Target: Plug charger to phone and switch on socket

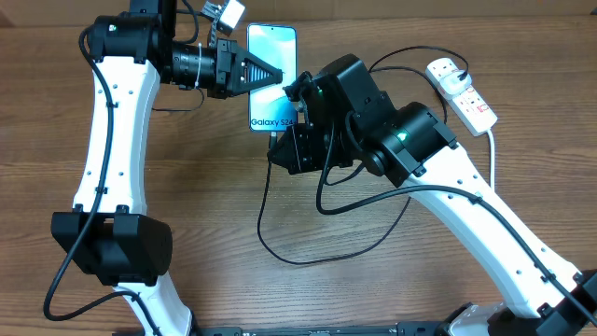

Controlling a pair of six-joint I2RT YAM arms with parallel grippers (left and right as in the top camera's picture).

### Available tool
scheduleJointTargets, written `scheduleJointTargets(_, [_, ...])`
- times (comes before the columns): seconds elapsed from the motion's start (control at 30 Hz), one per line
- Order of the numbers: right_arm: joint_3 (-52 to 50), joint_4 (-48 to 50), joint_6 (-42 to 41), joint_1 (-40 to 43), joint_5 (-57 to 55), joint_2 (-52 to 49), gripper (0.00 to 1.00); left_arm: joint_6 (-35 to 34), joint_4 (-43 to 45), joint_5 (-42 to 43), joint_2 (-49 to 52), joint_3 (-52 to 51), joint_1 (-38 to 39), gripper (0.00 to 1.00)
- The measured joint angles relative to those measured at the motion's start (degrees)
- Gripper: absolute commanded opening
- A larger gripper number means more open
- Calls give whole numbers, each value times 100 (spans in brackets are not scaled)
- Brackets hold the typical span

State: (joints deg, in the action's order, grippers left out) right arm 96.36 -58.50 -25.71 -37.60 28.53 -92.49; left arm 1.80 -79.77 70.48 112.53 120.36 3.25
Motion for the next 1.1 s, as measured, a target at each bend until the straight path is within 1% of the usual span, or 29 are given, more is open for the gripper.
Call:
scheduleJointTargets(0.73, [0, -4, 4, -4, 2, -4, 4, 42, -85, 44, 0, 0, 0, 4])
scheduleJointTargets(1.1, [0, -4, 7, -4, 2, -4, 4, 337, -122, 109, 0, 0, 0, 4])
